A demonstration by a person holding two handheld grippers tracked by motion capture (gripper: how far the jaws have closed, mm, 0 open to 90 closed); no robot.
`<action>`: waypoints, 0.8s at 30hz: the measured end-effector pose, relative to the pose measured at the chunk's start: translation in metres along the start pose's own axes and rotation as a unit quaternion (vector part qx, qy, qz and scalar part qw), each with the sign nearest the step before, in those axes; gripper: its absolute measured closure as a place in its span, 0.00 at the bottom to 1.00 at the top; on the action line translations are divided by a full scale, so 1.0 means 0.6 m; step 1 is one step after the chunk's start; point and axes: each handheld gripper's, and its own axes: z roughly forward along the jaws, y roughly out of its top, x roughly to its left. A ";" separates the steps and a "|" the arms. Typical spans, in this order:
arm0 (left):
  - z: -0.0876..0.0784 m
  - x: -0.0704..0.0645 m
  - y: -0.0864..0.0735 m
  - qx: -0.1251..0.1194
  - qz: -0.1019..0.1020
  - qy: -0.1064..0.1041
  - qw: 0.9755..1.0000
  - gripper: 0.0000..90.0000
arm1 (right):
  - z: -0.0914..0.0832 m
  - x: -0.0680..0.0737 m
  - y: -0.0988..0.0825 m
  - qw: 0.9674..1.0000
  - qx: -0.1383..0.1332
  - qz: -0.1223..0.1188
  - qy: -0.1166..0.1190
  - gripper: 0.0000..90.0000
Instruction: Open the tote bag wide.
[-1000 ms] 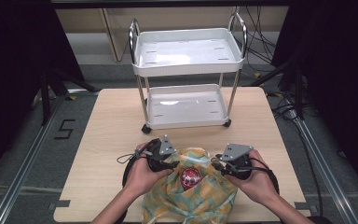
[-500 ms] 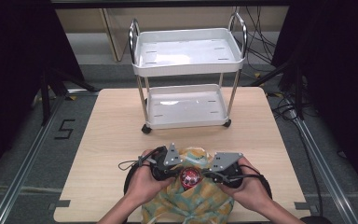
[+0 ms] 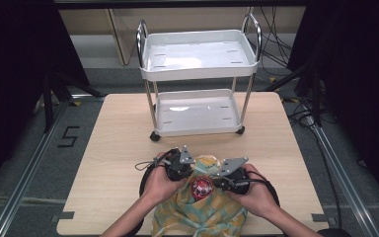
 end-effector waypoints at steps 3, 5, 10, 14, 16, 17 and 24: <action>0.006 -0.001 -0.002 -0.005 -0.002 0.008 1.000 0.95 | 0.005 0.001 -0.006 1.000 0.024 0.006 0.013 1.00; 0.009 -0.001 -0.001 -0.003 0.004 0.009 1.000 0.96 | 0.008 0.004 -0.010 0.999 0.038 0.004 0.020 1.00; 0.022 0.001 -0.002 0.011 0.000 0.001 1.000 0.98 | -0.001 0.024 -0.022 0.996 0.073 -0.010 0.055 1.00; 0.040 0.006 -0.006 0.021 -0.011 0.001 1.000 0.99 | -0.008 0.045 -0.031 0.992 0.089 -0.012 0.086 1.00; 0.046 0.007 -0.008 0.022 -0.018 -0.003 1.000 0.99 | -0.009 0.051 -0.035 0.991 0.098 -0.017 0.095 1.00; 0.047 0.010 -0.008 0.030 -0.019 -0.006 0.999 0.99 | -0.009 0.055 -0.038 0.990 0.099 -0.017 0.100 1.00; 0.054 0.017 -0.007 0.030 -0.018 0.000 0.999 0.99 | -0.009 0.056 -0.046 0.989 0.104 -0.012 0.104 1.00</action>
